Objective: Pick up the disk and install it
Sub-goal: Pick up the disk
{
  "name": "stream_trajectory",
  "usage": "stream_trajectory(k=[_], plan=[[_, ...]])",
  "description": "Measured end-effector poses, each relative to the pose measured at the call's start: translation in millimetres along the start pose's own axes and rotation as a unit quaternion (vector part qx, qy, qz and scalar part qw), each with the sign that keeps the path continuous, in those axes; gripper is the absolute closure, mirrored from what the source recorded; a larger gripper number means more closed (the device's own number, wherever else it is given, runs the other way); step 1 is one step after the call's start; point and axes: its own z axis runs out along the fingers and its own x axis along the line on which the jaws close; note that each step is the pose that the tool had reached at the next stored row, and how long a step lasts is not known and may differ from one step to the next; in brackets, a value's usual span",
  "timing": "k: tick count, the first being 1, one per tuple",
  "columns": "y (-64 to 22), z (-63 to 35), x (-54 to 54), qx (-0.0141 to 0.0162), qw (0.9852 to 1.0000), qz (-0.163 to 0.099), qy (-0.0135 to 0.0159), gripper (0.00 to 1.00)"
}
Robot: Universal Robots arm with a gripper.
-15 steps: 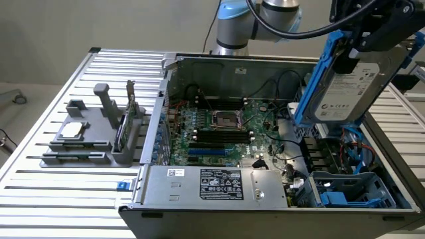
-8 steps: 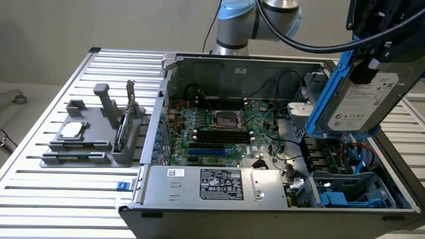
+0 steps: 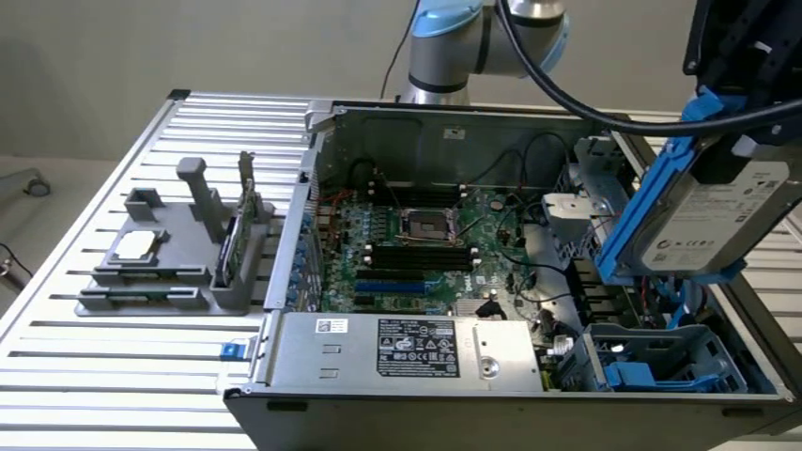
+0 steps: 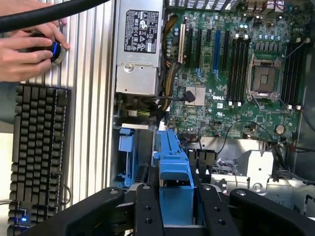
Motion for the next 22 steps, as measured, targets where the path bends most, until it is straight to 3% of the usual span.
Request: stream_trajectory(k=[14, 22], plan=[[0.8, 2.2, 38.7, 0.0000, 1.0000, 0.001, -0.0028, 0.67], [0.5, 12.0, 39.5, -0.0004, 1.0000, 0.001, -0.0029, 0.67]])
